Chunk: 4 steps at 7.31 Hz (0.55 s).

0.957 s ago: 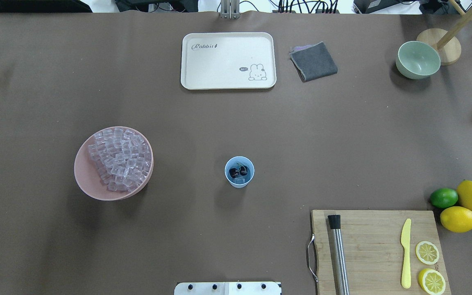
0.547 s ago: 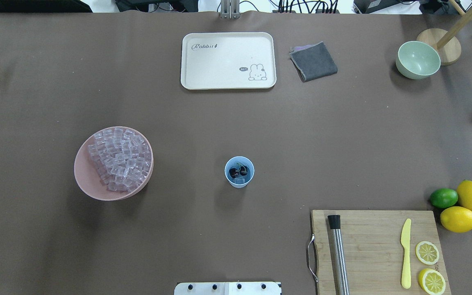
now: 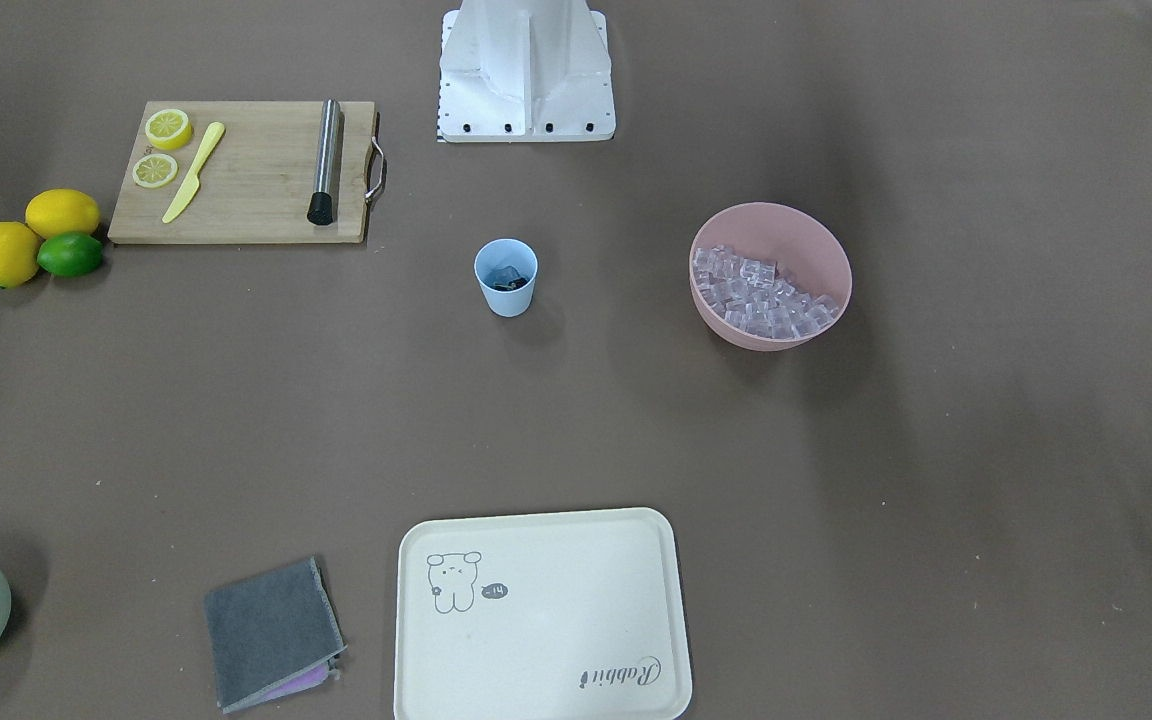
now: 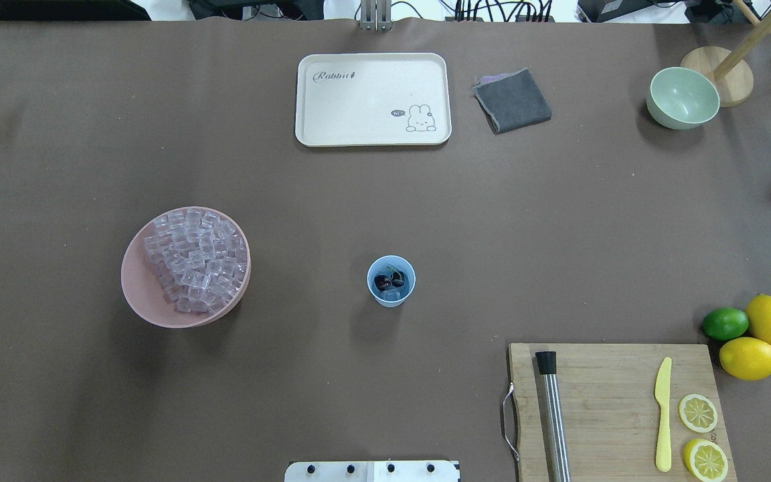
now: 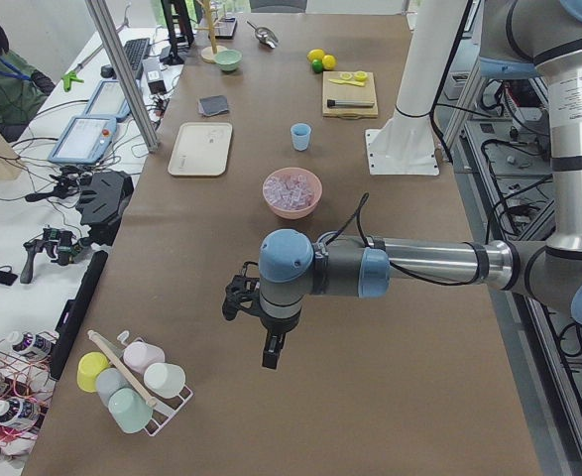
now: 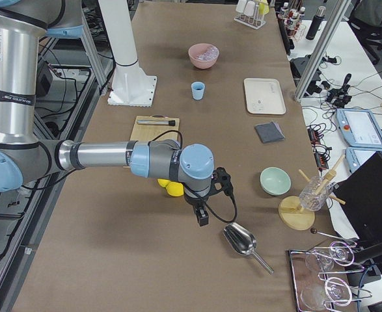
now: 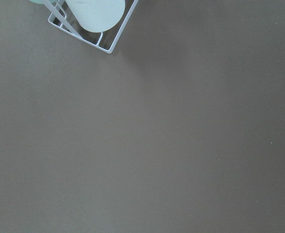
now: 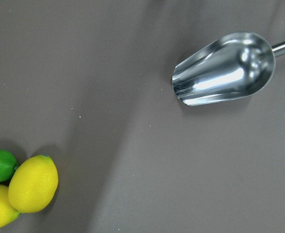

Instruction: Put ice and cherries in cup

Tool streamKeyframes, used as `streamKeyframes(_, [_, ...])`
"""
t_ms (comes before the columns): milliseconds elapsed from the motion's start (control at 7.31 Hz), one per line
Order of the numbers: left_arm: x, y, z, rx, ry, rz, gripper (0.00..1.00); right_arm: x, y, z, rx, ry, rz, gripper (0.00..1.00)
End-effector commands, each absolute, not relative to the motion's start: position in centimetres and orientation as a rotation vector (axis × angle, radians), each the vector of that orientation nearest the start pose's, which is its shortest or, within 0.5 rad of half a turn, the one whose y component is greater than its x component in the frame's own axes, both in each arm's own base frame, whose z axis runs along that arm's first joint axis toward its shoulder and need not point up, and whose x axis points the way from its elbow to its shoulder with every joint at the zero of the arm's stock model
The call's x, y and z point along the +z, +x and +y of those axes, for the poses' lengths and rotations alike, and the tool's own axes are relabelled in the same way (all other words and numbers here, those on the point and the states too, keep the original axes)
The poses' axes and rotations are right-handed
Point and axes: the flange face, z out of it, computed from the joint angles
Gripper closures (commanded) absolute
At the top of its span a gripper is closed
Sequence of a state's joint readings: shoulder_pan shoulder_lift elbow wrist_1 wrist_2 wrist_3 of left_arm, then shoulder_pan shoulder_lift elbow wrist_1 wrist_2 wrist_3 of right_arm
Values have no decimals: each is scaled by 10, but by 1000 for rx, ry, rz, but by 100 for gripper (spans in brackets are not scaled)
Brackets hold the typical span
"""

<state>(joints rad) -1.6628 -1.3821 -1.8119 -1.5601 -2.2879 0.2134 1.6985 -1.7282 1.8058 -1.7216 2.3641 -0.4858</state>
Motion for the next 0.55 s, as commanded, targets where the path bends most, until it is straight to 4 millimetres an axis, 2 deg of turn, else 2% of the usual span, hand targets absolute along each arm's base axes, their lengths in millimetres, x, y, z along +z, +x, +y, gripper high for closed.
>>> streamKeyframes(0, [630,-106,-407,131,148,704,2,633,148,-394,-216,180,-746,0])
streamKeyframes(137, [630,-106,-407,131,148,704,2,631,151,-396,-42,107,-715,0])
streamKeyframes(274, [630,-106,-407,131,150,704,2,630,135,-402,25,46,-678,0])
streamKeyframes(410, [629,-106,-407,133,152,703,2,634,115,-408,15,9,-672,0])
